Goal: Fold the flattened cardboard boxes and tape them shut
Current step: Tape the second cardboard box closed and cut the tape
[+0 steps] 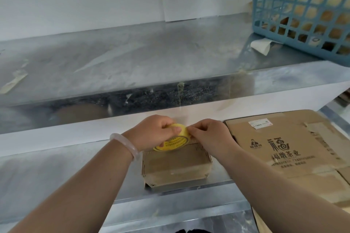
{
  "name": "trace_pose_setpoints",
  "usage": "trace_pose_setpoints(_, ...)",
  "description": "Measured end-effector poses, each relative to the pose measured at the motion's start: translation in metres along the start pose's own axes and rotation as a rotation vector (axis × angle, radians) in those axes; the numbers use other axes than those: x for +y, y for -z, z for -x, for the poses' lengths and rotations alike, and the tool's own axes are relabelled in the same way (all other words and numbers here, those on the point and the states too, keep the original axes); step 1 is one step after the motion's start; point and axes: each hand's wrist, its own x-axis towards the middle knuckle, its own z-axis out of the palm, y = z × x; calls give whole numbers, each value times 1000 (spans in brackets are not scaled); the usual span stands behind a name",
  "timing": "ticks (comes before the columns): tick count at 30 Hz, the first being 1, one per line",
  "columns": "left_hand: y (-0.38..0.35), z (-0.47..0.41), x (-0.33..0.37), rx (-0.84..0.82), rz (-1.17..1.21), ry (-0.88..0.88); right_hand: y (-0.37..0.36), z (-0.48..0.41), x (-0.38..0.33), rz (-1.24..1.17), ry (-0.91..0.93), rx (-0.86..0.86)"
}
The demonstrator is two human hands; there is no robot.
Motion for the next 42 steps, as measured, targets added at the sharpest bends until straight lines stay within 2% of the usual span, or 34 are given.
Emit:
trace_pose_setpoints(3,2,-2,0,-16,-27,8,3,2,-5,-90,-36,-19)
trace_pose_setpoints(8,4,-9,6,-48,-57,28,19,3,-19,-570,-15,6)
trace_pose_setpoints(10,1,-11,9,-36,-65,32,21,2,-16,-751,-83,-12)
trace_pose_setpoints(13,-5,-7,8,50,-19,51,14,1,-2,-935,-264,-150)
trace_pose_setpoints(15,-9,-2,9,133,29,52,3,1,8,-924,-317,-221)
trace_pose_setpoints(17,-11,4,10,174,79,43,-4,0,16,-931,-344,-200)
trace_pose_setpoints(21,-10,19,-5,125,241,35,-4,-9,22,-955,-378,-162)
trace_pose_setpoints(24,-5,29,-15,107,338,28,-7,-10,23,-817,-350,-141)
trace_pose_setpoints(27,-2,33,-14,152,293,-5,-13,-9,24,-744,-333,-93)
trace_pose_setpoints(36,1,17,-5,178,55,34,-1,-8,25,-831,-334,-97)
trace_pose_setpoints(42,-9,0,9,154,-72,38,29,-7,48,-860,-273,61)
